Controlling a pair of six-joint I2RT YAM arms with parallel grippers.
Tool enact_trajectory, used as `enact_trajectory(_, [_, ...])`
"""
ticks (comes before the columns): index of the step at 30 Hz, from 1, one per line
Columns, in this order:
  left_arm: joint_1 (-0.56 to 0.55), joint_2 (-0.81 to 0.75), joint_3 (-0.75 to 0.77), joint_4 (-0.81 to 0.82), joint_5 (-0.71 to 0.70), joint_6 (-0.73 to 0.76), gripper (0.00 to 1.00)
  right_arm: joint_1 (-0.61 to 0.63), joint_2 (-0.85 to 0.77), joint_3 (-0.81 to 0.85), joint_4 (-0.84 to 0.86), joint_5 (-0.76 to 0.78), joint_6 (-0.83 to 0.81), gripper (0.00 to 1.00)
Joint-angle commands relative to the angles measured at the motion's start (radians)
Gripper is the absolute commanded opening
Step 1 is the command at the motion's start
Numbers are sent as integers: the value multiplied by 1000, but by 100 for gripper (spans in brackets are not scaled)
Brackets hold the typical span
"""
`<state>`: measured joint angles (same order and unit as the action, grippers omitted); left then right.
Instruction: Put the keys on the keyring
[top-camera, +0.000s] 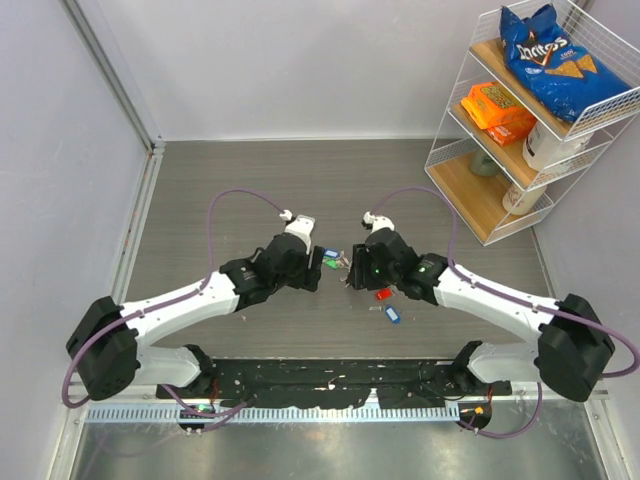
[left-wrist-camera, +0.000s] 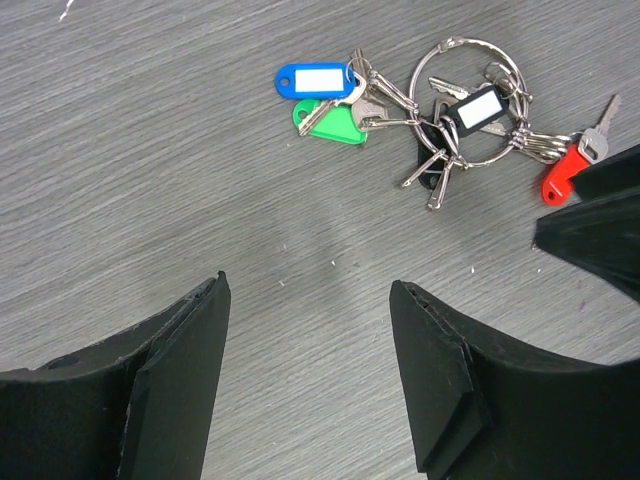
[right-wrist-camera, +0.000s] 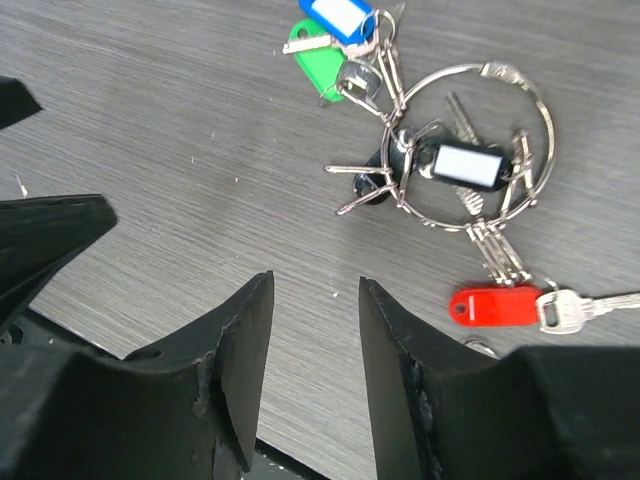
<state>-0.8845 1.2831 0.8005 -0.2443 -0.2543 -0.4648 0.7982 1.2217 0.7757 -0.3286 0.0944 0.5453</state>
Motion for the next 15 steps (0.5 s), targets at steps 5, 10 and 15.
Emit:
enact_trajectory(5, [-5, -129, -40, -13, 7, 5, 71, 16, 65, 8, 100, -8, 99, 46])
enact_trajectory(10, [-5, -182, -63, -21, 26, 6, 71, 19, 146, 129, 39, -25, -97, 47])
enact_trajectory(15, [-5, -249, -104, -23, 41, 8, 72, 19, 199, 269, -96, 31, -403, 50])
